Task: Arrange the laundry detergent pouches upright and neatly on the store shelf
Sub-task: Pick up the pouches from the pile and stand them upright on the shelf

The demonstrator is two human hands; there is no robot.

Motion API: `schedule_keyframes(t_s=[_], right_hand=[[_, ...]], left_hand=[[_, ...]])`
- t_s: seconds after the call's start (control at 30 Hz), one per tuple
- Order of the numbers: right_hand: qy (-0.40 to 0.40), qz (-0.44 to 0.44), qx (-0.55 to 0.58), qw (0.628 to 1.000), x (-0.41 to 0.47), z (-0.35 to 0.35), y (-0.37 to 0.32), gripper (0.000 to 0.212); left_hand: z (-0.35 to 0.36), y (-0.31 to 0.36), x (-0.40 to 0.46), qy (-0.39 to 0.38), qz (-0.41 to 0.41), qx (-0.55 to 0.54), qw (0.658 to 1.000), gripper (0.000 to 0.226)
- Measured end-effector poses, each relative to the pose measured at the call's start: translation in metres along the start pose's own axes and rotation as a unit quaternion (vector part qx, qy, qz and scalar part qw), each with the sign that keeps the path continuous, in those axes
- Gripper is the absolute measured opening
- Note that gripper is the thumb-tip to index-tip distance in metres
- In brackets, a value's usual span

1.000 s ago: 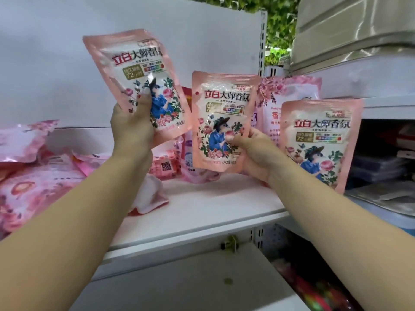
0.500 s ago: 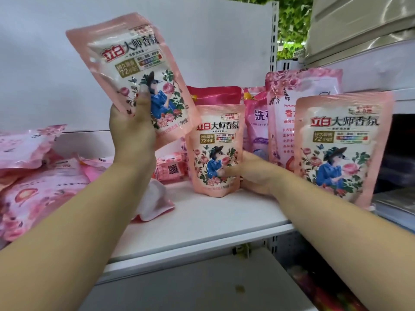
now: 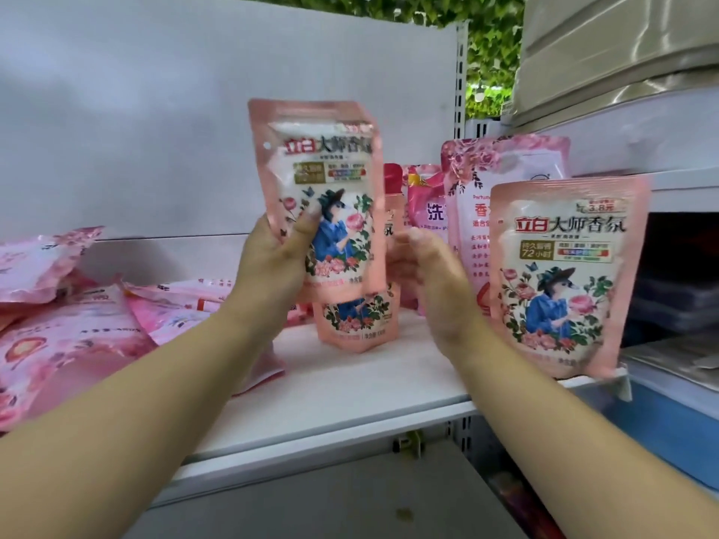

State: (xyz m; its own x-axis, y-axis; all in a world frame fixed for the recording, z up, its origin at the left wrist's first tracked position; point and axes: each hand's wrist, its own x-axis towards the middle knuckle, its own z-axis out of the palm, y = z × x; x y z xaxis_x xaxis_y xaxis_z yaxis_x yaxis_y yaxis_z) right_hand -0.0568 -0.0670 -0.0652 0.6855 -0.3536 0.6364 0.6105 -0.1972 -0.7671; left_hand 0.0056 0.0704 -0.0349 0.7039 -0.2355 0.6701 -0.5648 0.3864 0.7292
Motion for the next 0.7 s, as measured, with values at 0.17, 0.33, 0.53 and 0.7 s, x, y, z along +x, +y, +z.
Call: schedule_keyframes(t_s=[0.17, 0.33, 0.53, 0.7], right_hand=[[-0.036, 0.091, 0.04, 0.994, 0.005, 0.0, -0.003, 0.018], [-0.093, 0.192, 0.02, 0.977, 0.003, -0.014, -0.003, 0.026], [-0.085, 0.187, -0.051, 0.977, 0.003, -0.013, -0.003, 0.024], [-0.098, 0.19, -0.042, 0.976, 0.005, -0.017, -0.005, 0.028]], left_hand=[[0.01, -0.015, -0.005, -0.167, -0.111, 0.012, 0.98, 0.034], [0.008, -0.01, -0.007, -0.143, -0.112, 0.136, 0.974, 0.011], [0.001, 0.001, -0.003, -0.071, -0.039, 0.198, 0.977, 0.04], [0.004, -0.008, -0.003, -0.119, -0.111, 0.245, 0.956, 0.048]])
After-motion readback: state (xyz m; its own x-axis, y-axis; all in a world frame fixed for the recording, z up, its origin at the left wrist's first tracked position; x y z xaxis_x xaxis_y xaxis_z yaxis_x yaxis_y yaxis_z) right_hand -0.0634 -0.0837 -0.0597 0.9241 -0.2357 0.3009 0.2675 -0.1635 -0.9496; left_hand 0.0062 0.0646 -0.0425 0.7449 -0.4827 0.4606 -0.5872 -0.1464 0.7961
